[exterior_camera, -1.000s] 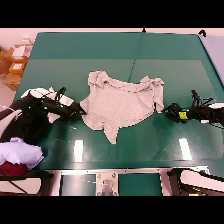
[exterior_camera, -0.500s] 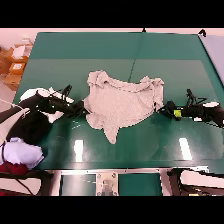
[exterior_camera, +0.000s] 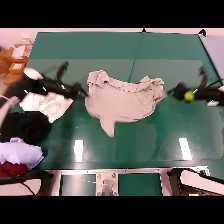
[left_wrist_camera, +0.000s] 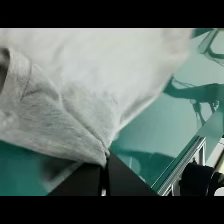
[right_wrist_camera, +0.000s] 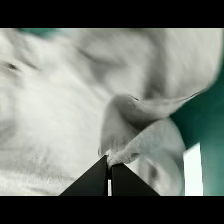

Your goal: Fold the shirts.

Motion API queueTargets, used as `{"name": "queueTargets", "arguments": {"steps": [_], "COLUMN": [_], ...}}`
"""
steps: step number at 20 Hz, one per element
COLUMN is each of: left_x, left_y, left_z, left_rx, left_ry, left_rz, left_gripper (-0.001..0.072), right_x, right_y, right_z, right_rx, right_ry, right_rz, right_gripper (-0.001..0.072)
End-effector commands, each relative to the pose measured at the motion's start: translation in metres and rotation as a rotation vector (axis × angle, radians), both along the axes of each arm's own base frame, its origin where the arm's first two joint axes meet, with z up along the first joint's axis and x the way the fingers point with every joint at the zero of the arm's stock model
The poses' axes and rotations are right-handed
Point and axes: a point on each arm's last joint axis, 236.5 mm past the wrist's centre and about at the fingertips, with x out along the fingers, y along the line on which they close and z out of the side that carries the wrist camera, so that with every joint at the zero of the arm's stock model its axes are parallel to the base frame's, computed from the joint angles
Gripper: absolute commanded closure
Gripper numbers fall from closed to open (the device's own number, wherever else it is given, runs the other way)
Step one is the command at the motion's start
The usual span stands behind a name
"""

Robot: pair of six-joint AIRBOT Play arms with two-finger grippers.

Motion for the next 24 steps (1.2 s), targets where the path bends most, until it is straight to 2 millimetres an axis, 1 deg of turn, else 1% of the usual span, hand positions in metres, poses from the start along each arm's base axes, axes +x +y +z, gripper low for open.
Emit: {"name": "queueTargets", "arguments": {"steps": [1, 2, 3, 4, 5, 6, 7, 8, 9, 10, 11, 12, 13, 15, 16, 17, 18, 20, 21, 23, 24], "left_x": [0.004, -0.001, -0.01, -0.025, -0.043, -0.066, -0.089, -0.113, -0.132, -0.151, -0.164, -0.172, -0.175, -0.161, -0.15, -0.136, -0.124, -0.097, -0.079, -0.04, -0.021], "left_y": [0.01, 0.02, 0.033, 0.048, 0.062, 0.076, 0.086, 0.096, 0.105, 0.11, 0.112, 0.112, 0.111, 0.109, 0.108, 0.104, 0.095, 0.079, 0.075, 0.069, 0.065], "left_z": [0.165, 0.223, 0.275, 0.327, 0.371, 0.413, 0.446, 0.472, 0.486, 0.493, 0.494, 0.491, 0.483, 0.451, 0.43, 0.407, 0.381, 0.331, 0.304, 0.246, 0.218], "left_rx": [0.049, 0.094, 0.139, 0.181, 0.211, 0.228, 0.23, 0.227, 0.227, 0.238, 0.248, 0.258, 0.273, 0.305, 0.317, 0.322, 0.302, 0.263, 0.247, 0.23, 0.218], "left_ry": [-0.373, -0.527, -0.661, -0.793, -0.905, -1.011, -1.101, -1.183, -1.228, -1.257, -1.267, -1.258, -1.235, -1.124, -1.049, -0.98, -0.905, -0.78, -0.729, -0.631, -0.589], "left_rz": [0.001, 0.037, 0.087, 0.154, 0.215, 0.286, 0.347, 0.403, 0.444, 0.464, 0.466, 0.454, 0.437, 0.398, 0.382, 0.36, 0.321, 0.266, 0.257, 0.26, 0.257], "left_gripper": [0.0688, 0.0689, 0.0689, 0.0689, 0.0689, 0.0689, 0.0688, 0.0688, 0.0689, 0.0688, 0.0688, 0.0688, 0.0688, 0.0688, 0.0688, 0.0688, 0.0688, 0.0688, 0.0688, 0.0688, 0.0688], "right_x": [-0.003, -0.014, -0.027, -0.045, -0.063, -0.082, -0.099, -0.115, -0.13, -0.143, -0.153, -0.161, -0.164, -0.161, -0.156, -0.146, -0.133, -0.099, -0.079, -0.035, -0.016], "right_y": [-0.004, -0.015, -0.023, -0.031, -0.038, -0.043, -0.044, -0.043, -0.039, -0.034, -0.03, -0.028, -0.027, -0.028, -0.032, -0.038, -0.046, -0.061, -0.067, -0.074, -0.076], "right_z": [0.187, 0.245, 0.292, 0.335, 0.369, 0.4, 0.425, 0.446, 0.466, 0.479, 0.487, 0.489, 0.486, 0.472, 0.463, 0.448, 0.426, 0.369, 0.337, 0.258, 0.219], "right_rx": [-0.044, -0.095, -0.137, -0.185, -0.23, -0.277, -0.317, -0.354, -0.398, -0.432, -0.472, -0.511, -0.524, -0.529, -0.515, -0.482, -0.441, -0.343, -0.305, -0.228, -0.2], "right_ry": [-0.356, -0.472, -0.564, -0.65, -0.719, -0.786, -0.845, -0.901, -0.961, -1.002, -1.022, -1.027, -1.013, -0.96, -0.934, -0.893, -0.837, -0.713, -0.664, -0.546, -0.483], "right_rz": [-0.012, -0.063, -0.114, -0.169, -0.22, -0.278, -0.329, -0.373, -0.409, -0.438, -0.458, -0.47, -0.477, -0.464, -0.459, -0.451, -0.444, -0.425, -0.414, -0.402, -0.402], "right_gripper": [0.07, 0.07, 0.07, 0.0699, 0.0699, 0.0699, 0.07, 0.07, 0.0699, 0.0699, 0.0699, 0.0699, 0.0699, 0.0699, 0.0699, 0.0699, 0.0699, 0.07, 0.0699, 0.0699, 0.07]}}
